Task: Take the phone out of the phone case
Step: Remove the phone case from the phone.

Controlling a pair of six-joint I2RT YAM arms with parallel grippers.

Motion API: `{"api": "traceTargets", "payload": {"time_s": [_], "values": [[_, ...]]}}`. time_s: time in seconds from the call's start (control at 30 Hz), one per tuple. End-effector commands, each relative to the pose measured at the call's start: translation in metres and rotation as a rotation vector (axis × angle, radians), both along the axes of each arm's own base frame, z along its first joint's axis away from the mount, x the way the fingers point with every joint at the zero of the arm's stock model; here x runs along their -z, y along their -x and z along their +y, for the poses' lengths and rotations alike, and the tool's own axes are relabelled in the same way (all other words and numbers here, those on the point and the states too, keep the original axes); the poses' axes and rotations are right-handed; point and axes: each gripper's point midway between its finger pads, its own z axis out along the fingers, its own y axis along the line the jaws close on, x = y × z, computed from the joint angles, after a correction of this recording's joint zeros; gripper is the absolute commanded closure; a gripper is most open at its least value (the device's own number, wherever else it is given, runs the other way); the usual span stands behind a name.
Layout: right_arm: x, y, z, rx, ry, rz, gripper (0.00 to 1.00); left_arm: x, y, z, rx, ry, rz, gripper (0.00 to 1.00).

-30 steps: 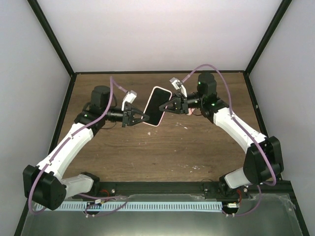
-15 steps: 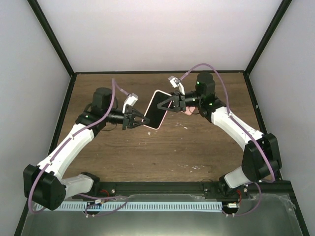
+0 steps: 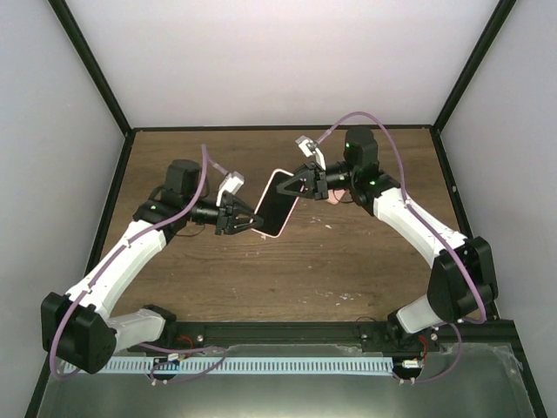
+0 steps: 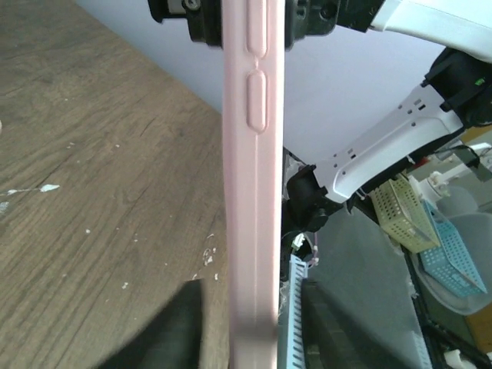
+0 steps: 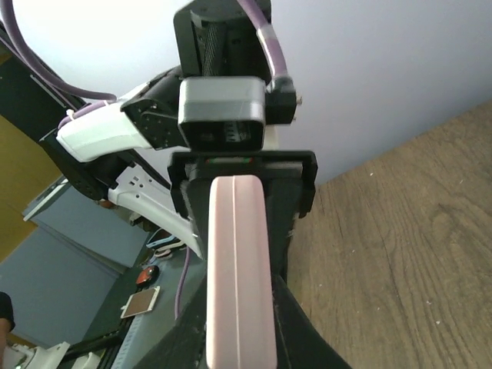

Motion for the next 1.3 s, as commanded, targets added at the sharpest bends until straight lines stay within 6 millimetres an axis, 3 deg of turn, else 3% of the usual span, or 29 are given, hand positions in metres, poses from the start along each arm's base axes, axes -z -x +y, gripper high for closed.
{"api": "traceTargets", "payload": {"time_s": [0.0,0.13,0.27,0.47,0.83,1.27], "values": [[-0.023,0.016,-0.001,-0.046,-0.025,-0.070,0.99,-0.012,-0.008,0.010,-0.018,-0.014,-0.065,0.50],[-0.032,0.020,-0.006,-0.049,-0.032,-0.091,0.99,-0.006,-0.011,0.036,-0.055,-0.046,-0.059,0.43],[-0.033,0.020,-0.007,-0.051,-0.032,-0.086,0.99,0.000,0.003,0.044,-0.052,-0.059,-0.091,0.43],[-0.034,0.019,-0.006,-0.044,-0.033,-0.081,0.99,-0.004,0.009,0.045,-0.070,-0.042,-0.128,0.41],[-0.034,0.020,-0.006,-0.046,-0.035,-0.078,0.99,0.011,0.012,0.026,-0.044,-0.121,-0.137,0.42],[-0.043,0.049,-0.010,-0.179,-0.061,-0.078,0.99,0.035,-0.020,0.031,-0.164,-0.222,-0.104,0.58]]}}
